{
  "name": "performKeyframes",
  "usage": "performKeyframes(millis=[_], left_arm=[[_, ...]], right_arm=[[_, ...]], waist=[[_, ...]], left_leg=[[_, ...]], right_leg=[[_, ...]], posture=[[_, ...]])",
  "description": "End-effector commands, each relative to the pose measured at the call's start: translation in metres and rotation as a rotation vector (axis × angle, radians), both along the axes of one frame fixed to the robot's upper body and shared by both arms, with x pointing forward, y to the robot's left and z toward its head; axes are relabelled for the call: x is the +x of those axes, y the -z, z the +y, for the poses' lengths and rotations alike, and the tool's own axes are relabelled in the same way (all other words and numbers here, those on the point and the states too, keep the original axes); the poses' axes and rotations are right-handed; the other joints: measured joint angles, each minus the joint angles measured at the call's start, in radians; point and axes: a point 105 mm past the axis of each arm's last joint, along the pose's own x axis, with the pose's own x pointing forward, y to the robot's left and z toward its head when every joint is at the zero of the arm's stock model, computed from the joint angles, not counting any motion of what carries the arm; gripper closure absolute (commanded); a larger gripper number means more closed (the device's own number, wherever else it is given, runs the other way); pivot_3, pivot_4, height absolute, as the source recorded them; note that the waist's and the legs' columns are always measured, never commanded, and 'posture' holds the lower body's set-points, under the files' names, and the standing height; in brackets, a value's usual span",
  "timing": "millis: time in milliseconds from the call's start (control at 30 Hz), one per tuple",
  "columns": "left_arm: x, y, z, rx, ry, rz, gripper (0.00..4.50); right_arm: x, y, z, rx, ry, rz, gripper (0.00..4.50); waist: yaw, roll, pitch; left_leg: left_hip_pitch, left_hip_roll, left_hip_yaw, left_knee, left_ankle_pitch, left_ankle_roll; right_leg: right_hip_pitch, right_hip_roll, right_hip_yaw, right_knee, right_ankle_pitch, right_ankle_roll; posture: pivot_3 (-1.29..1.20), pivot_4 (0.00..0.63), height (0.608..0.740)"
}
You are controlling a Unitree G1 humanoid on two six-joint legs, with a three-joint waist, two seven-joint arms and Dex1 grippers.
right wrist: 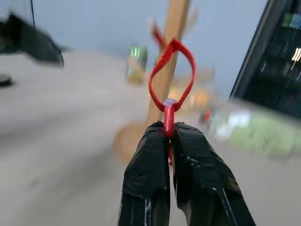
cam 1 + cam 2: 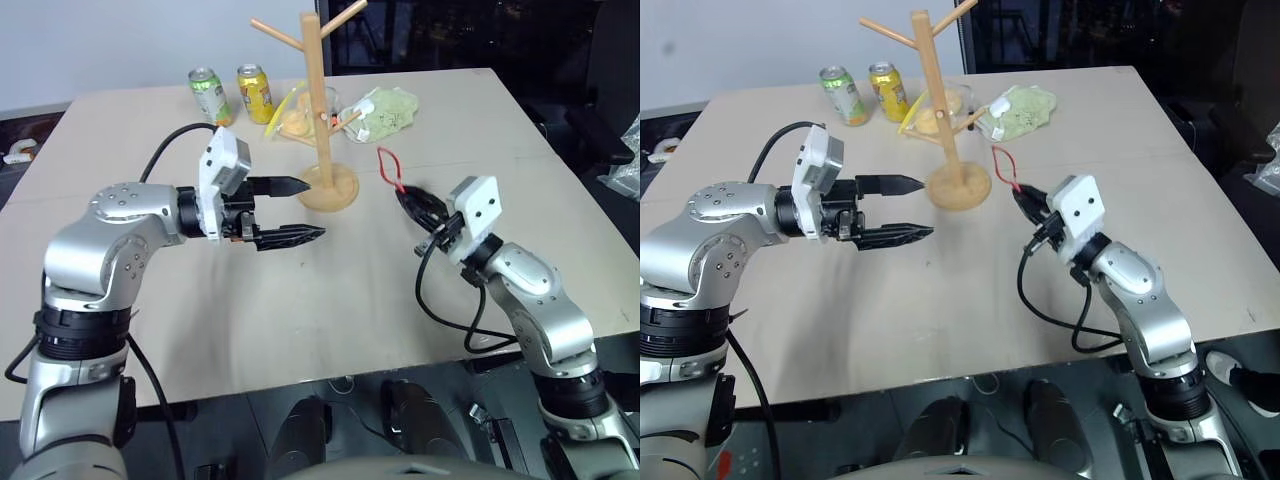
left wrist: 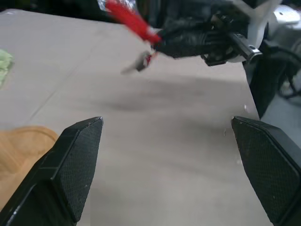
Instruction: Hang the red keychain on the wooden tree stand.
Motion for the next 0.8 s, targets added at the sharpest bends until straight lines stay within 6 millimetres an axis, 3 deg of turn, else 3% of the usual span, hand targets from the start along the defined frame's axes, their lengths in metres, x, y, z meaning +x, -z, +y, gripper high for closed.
performKeyframes(millis=[33,300,800], left_arm=[[0.007,-0.032,0.010,-0.123,-0.113,-0.078,0.00],[0.011,-0.048,0.020,-0.192,-0.200,-0.117,0.00],[0.014,-0.050,0.019,-0.196,-0.223,-0.138,0.00]], right_arm=[[0.016,-0.028,0.027,-0.009,0.011,-0.177,4.43],[0.053,-0.044,0.049,-0.040,0.018,-0.249,4.43],[0.061,-0.034,0.058,-0.063,-0.013,-0.211,4.43]], waist=[[-0.002,0.000,0.000],[0.009,0.000,0.000],[0.003,0.000,0.000]], left_leg=[[0.000,0.000,0.001,0.000,0.000,0.000],[-0.002,-0.002,-0.002,-0.003,0.001,-0.002],[-0.004,-0.003,0.000,-0.006,0.002,-0.004]], right_leg=[[0.000,0.000,0.001,0.000,0.000,0.000],[-0.002,-0.003,-0.001,-0.001,0.004,-0.006],[-0.006,-0.004,0.000,0.000,0.004,-0.007]], posture=[[0.00,0.150,0.740],[0.00,0.150,0.740],[0.00,0.150,0.740]])
